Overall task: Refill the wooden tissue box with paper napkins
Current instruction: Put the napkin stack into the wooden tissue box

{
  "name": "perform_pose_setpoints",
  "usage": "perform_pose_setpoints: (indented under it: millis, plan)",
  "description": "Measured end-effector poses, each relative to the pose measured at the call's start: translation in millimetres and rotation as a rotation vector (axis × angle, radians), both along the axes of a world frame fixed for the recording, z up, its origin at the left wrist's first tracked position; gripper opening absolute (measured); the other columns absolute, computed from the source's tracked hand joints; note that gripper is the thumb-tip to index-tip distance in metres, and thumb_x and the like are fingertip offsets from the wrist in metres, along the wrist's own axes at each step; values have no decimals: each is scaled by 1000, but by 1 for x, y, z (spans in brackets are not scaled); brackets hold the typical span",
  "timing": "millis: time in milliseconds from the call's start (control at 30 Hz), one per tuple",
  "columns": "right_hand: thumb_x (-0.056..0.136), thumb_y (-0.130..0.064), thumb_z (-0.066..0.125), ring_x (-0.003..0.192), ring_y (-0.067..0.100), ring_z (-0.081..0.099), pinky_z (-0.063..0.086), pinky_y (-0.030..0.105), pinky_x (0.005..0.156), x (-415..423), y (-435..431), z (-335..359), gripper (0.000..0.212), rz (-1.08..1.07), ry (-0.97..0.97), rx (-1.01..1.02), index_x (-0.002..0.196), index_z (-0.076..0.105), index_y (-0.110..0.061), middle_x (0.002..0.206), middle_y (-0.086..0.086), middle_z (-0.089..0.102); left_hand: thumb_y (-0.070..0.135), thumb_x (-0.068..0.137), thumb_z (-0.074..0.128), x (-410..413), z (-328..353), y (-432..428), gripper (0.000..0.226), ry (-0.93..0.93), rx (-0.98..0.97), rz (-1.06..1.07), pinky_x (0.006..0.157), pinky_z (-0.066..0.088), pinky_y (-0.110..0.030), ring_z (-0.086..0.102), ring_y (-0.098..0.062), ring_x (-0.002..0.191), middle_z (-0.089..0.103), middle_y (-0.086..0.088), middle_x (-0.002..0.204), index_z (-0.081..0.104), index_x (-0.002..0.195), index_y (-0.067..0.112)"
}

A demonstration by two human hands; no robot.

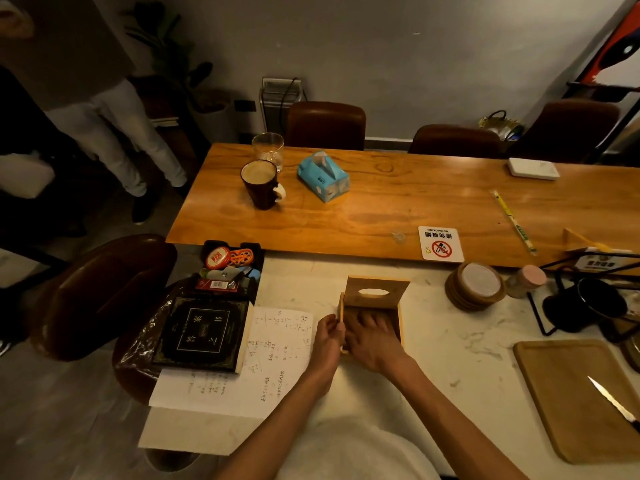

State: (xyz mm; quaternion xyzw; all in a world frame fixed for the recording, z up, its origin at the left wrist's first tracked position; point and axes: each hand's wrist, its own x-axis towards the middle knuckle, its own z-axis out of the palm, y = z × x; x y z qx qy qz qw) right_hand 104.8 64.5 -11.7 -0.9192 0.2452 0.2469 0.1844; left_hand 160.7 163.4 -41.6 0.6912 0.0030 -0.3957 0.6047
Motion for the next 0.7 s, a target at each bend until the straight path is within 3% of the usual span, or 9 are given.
perform_pose_setpoints:
  millis: [100, 200, 300, 500, 633, 700]
  plan:
    - [100, -40, 23, 131, 29, 43, 30, 47, 112, -13, 12, 4, 44, 22, -71, -78, 130, 52, -25, 139, 5, 51, 21, 102, 43, 0, 0, 2, 35, -15, 9, -30, 95, 45, -26, 52, -16, 114, 51, -7, 137, 42, 137, 16]
    - [100, -41, 22, 106, 25, 61, 47, 43, 94, -20, 20, 10, 45, 44, -48, -28, 112, 63, -25, 114, 3, 64, 21, 103, 42, 1, 1, 3, 35, -47, 38, -59, 106, 41, -34, 48, -19, 121, 51, -6, 137, 42, 138, 17]
    - [96, -45, 27, 112, 22, 58, 46, 40, 95, -24, 18, 12, 45, 23, -114, -34, 118, 63, -29, 120, -2, 63, 20, 103, 40, 2, 1, 3, 33, -78, 59, -76, 98, 42, -30, 50, -19, 117, 53, -8, 133, 44, 136, 16]
    - [83, -36, 44, 117, 27, 58, 44, 41, 98, -21, 19, 16, 52, 56, 32, -21, 134, 52, -33, 129, 1, 63, 21, 103, 39, 4, 2, 1, 33, -109, 73, -101, 88, 41, -25, 52, -20, 113, 55, -7, 130, 45, 135, 16]
    - [85, -35, 48, 140, 27, 31, 32, 46, 111, -12, 12, 14, 51, 184, 58, -52, 136, 53, -29, 145, 2, 44, 20, 103, 39, 4, 7, 0, 31, -91, 69, -105, 85, 45, -24, 54, -23, 114, 55, -7, 128, 46, 133, 17]
    - [87, -33, 48, 142, 27, 25, 29, 48, 114, -7, 8, 15, 51, 205, 109, -47, 138, 51, -31, 149, 2, 37, 19, 103, 40, 6, 8, 0, 32, -97, 79, -109, 92, 45, -29, 53, -27, 116, 55, -10, 130, 46, 135, 15]
